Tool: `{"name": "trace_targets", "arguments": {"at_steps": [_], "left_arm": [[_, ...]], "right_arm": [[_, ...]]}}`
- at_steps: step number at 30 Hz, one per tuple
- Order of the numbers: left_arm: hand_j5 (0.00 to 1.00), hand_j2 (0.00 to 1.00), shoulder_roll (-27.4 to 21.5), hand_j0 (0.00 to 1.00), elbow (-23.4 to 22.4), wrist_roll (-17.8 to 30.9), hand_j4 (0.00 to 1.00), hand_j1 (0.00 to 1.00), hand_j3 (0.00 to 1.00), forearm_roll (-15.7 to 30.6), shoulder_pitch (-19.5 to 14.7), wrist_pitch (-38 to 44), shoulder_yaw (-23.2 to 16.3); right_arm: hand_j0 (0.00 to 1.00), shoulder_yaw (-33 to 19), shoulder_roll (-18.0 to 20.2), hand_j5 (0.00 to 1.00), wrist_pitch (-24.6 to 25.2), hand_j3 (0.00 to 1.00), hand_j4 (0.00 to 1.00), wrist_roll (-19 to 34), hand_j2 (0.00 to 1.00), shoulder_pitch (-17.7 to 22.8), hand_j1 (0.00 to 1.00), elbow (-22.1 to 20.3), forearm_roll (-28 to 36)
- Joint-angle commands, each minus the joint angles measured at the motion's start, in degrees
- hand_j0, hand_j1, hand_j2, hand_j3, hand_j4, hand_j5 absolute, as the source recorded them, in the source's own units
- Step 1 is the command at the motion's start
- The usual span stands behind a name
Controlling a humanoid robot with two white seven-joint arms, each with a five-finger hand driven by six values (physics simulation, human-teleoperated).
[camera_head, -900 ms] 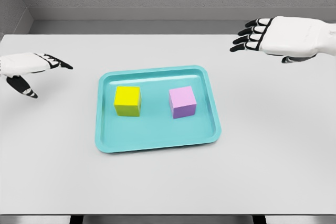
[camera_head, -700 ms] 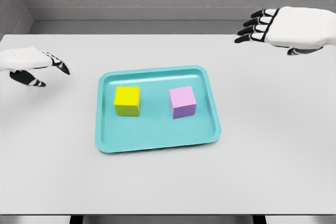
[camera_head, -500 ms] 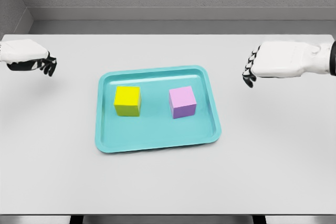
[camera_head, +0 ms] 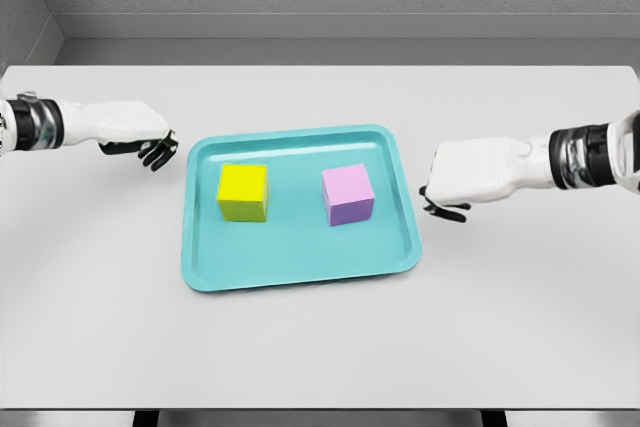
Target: Push two cubes
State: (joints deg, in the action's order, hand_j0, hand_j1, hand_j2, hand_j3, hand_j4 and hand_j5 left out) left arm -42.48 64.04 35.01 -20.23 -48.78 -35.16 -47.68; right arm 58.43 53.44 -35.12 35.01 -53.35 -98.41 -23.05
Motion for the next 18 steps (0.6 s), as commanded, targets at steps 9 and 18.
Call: {"name": "trace_targets", "arguments": {"at_steps": [9, 18], "left_arm": [[0.04, 0.04, -0.3, 0.04, 9.5, 0.0, 0.04, 0.04, 0.04, -9.5, 0.4, 0.2, -2.8], [0.05, 0.05, -0.3, 0.05, 10.6, 0.0, 0.05, 0.05, 0.05, -12.3, 0.3, 0.2, -3.7]], "right_arm": [[0.0, 1.3, -4.0, 0.0, 0.1, 0.0, 0.0, 0.0, 0.0, -0.7, 0.0, 3.2, -1.0], [0.0, 4.4, -7.9, 0.0, 0.1, 0.0, 0.0, 0.0, 0.0, -2.4, 0.0, 9.0, -3.1]]}}
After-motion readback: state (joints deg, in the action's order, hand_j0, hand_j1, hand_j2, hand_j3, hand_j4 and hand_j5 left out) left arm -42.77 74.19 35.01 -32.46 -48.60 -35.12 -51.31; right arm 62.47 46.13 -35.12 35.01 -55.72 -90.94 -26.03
